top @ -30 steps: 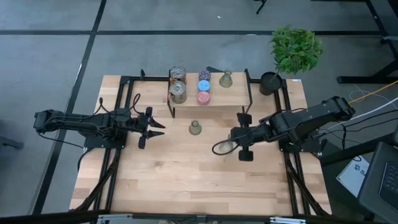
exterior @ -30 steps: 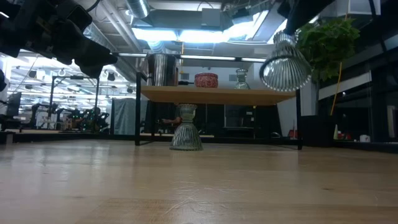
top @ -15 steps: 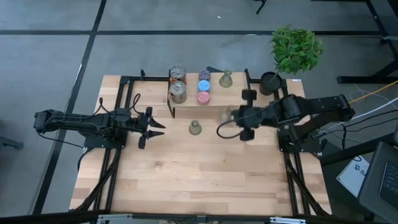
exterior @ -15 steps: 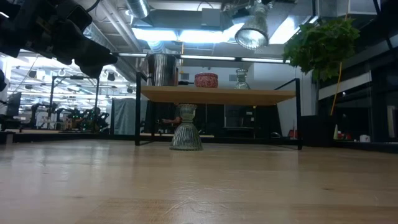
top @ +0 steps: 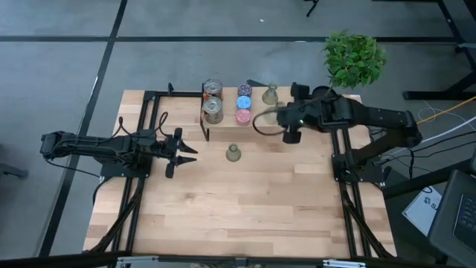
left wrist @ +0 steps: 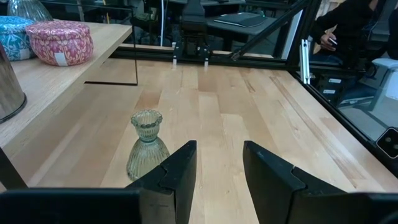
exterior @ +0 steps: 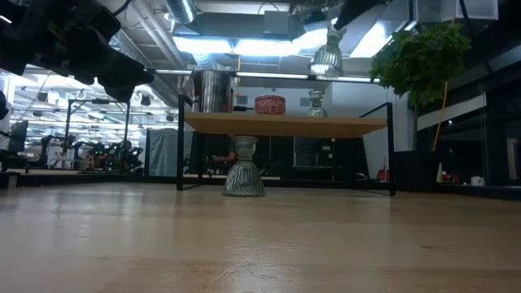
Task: Pick & Place candle stick holders
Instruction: Put the bottom green glass candle holder on the shelf aligned with the other green glass candle holder
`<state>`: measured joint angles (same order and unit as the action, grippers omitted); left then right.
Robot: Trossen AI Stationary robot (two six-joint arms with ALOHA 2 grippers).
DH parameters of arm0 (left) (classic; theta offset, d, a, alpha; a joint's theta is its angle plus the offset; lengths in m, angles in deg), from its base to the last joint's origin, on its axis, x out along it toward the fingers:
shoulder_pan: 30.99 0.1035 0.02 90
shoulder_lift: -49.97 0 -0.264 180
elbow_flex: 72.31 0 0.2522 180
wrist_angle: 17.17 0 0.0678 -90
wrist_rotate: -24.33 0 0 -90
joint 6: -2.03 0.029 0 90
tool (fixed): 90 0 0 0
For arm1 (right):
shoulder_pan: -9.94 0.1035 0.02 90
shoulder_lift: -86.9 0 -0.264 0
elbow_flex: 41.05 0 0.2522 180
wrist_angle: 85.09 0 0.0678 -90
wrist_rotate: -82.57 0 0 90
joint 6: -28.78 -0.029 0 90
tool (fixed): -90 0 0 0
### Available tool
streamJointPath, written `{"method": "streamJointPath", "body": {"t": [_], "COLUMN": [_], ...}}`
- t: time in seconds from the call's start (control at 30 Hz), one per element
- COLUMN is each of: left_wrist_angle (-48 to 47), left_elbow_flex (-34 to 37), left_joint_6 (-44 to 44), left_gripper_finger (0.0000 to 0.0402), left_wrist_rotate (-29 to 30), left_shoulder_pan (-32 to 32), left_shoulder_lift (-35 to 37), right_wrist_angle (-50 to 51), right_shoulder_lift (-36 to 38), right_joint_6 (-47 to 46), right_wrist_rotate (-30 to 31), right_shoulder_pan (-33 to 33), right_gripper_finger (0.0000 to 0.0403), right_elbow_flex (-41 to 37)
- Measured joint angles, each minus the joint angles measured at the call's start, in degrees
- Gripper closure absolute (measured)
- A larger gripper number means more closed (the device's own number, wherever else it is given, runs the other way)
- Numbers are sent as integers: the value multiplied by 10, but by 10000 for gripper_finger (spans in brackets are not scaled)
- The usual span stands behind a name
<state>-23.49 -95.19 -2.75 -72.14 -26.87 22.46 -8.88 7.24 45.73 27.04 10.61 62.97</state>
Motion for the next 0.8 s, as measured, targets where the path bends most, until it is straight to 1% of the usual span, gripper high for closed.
{"method": "streamJointPath", "body": {"t": [0.1,0.23,0.47,0.6,0.8], "left_wrist_angle": [0,0,0,0,0], "left_elbow_flex": [0,0,0,0,0], "left_joint_6": [0,0,0,0,0], "left_gripper_finger": [274,274,274,274,274], "left_wrist_rotate": [0,0,0,0,0], "left_shoulder_pan": [0,0,0,0,0], "left_shoulder_lift": [0,0,0,0,0], "right_wrist_angle": [0,-3,-2,-1,4], "right_shoulder_lift": [-14,-46,-98,-116,-123], "right_joint_6": [0,0,-2,-27,-64], "right_wrist_rotate": [-6,-32,-32,-32,-32], "right_shoulder_pan": [-27,-55,-84,-97,-118], "right_gripper_finger": [394,394,394,394,394], "right_elbow_flex": [0,0,0,0,0]}}
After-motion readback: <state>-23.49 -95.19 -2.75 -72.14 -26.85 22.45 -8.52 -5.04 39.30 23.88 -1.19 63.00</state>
